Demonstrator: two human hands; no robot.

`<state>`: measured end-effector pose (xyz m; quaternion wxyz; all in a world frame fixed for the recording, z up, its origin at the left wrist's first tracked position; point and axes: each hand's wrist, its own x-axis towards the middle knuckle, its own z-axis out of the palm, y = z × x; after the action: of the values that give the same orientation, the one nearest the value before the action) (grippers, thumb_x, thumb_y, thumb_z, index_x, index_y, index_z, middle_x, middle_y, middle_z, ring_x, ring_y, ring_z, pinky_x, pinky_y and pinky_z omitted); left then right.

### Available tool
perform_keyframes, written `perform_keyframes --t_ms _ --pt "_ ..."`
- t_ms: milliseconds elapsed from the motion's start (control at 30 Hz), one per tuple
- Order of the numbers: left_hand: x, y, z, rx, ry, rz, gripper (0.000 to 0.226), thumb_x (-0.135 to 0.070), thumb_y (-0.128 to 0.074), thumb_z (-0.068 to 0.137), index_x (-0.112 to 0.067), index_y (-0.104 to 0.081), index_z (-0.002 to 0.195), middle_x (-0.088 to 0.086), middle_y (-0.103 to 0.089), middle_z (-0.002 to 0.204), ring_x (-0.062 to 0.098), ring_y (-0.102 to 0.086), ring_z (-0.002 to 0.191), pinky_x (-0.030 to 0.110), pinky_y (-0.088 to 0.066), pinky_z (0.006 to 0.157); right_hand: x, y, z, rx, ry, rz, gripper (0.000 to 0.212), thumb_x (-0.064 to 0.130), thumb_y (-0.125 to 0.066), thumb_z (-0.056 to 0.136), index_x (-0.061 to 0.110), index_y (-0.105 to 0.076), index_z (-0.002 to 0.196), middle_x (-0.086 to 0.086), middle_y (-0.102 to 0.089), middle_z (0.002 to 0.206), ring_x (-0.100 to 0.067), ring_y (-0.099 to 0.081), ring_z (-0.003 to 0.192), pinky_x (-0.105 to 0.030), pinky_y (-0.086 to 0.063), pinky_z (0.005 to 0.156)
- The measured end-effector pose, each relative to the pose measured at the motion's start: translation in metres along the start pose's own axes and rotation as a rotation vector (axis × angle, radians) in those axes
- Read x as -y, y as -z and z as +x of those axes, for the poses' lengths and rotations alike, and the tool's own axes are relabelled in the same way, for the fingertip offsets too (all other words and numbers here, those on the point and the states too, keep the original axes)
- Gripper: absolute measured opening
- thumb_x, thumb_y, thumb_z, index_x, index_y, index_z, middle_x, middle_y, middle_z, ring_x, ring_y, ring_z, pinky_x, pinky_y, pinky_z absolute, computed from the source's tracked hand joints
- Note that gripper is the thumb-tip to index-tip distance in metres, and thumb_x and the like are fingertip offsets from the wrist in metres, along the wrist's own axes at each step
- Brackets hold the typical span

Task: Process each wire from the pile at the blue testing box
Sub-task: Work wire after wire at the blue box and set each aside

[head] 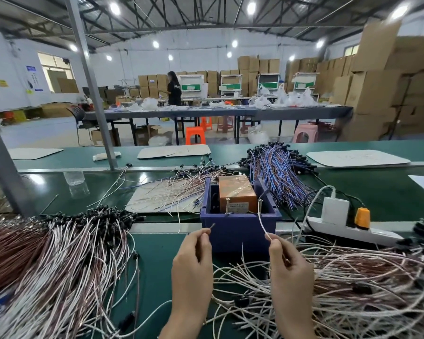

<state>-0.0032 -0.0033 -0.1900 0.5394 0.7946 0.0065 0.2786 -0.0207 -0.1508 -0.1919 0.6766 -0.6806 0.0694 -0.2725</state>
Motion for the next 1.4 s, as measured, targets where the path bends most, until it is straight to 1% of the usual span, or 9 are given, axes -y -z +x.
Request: perform_keyframes --t_ms 100,200,400,600,700,967,1167,1300,1400 --pt "-0.007 -0.007 0.013 -0.003 0.015 0.003 0.02 -0.032 -0.052 0.102 -0.027 -0.071 0.107 -0.029 -0.063 0.071 -0.002 -0.057 0.063 0.013 -0.041 0.058 0.0 -0.001 -0.006 -0.047 0.029 -0.06 0.019 0.035 -0.053 0.097 0.047 -0.068 0.096 0.009 -0.047 0.046 -0.005 -0.031 0.039 -0.019 -0.028 0.037" --pt "-0.011 -0.014 0.019 -0.01 -0.015 0.056 0.023 -0.035 -0.053 0.102 -0.025 -0.073 0.108 -0.02 -0.062 0.067 -0.001 -0.057 0.064 0.013 -0.04 0.058 -0.001 -0.003 -0.008 -0.072 0.035 -0.104 0.02 0.037 -0.052 0.097 0.052 -0.064 0.096 0.011 -0.054 0.047 -0.005 -0.037 0.038 -0.017 -0.032 0.038" --pt "-0.02 -0.015 0.019 -0.063 -0.131 0.199 0.029 -0.037 -0.053 0.1 -0.028 -0.072 0.119 -0.008 -0.072 0.078 0.009 -0.061 0.065 0.018 -0.045 0.061 -0.002 -0.005 -0.01 -0.084 0.044 -0.173 0.023 0.036 -0.053 0.097 0.058 -0.06 0.093 0.01 -0.061 0.055 -0.005 -0.041 0.041 -0.017 -0.035 0.04" --pt "-0.026 -0.016 0.021 -0.059 -0.168 0.309 0.027 -0.032 -0.055 0.101 -0.027 -0.073 0.12 -0.012 -0.076 0.091 0.0 -0.061 0.072 0.004 -0.037 0.061 -0.004 -0.006 -0.011 -0.071 0.046 -0.199 0.02 0.04 -0.052 0.096 0.058 -0.06 0.095 0.019 -0.06 0.055 -0.004 -0.047 0.045 -0.013 -0.035 0.043" --pt "-0.027 -0.015 0.021 -0.056 -0.188 0.323 0.028 -0.032 -0.055 0.1 -0.025 -0.074 0.119 -0.01 -0.077 0.095 -0.004 -0.058 0.074 -0.003 -0.037 0.061 -0.007 -0.007 -0.008 -0.093 0.031 -0.2 0.017 0.033 -0.057 0.097 0.048 -0.065 0.099 0.025 -0.06 0.056 0.002 -0.052 0.051 -0.011 -0.039 0.046" --pt "-0.025 -0.013 0.022 -0.036 -0.2 0.325 0.027 -0.03 -0.057 0.099 -0.022 -0.073 0.12 -0.008 -0.077 0.102 -0.006 -0.059 0.08 -0.005 -0.037 0.064 -0.007 -0.008 -0.008 -0.084 0.024 -0.159 0.02 0.035 -0.057 0.095 0.055 -0.058 0.09 0.021 -0.061 0.057 0.002 -0.051 0.05 -0.01 -0.04 0.045" --pt "-0.022 -0.013 0.023 -0.04 -0.202 0.298 0.029 -0.033 -0.054 0.1 -0.023 -0.072 0.121 -0.008 -0.076 0.095 0.002 -0.067 0.078 0.001 -0.04 0.066 -0.005 -0.007 -0.009 -0.06 0.021 -0.122 0.016 0.039 -0.053 0.095 0.053 -0.061 0.093 0.019 -0.06 0.054 0.0 -0.049 0.047 -0.013 -0.039 0.042" --pt "-0.027 -0.007 0.024 -0.002 -0.144 0.138 0.028 -0.041 -0.042 0.1 -0.03 -0.064 0.112 -0.013 -0.066 0.07 0.003 -0.063 0.064 0.028 -0.054 0.06 -0.002 -0.006 -0.014 -0.023 0.045 -0.047 0.022 0.04 -0.047 0.098 0.052 -0.065 0.095 0.011 -0.054 0.052 -0.003 -0.039 0.041 -0.015 -0.029 0.038" --pt "-0.036 -0.001 0.02 0.099 -0.095 0.001 0.013 -0.042 -0.046 0.101 -0.037 -0.058 0.1 -0.014 -0.07 0.077 0.004 -0.063 0.07 0.026 -0.05 0.064 0.008 -0.009 -0.016 0.057 0.043 0.03 0.018 0.045 -0.047 0.099 0.056 -0.06 0.101 0.007 -0.058 0.061 -0.005 -0.042 0.049 -0.024 -0.037 0.046"
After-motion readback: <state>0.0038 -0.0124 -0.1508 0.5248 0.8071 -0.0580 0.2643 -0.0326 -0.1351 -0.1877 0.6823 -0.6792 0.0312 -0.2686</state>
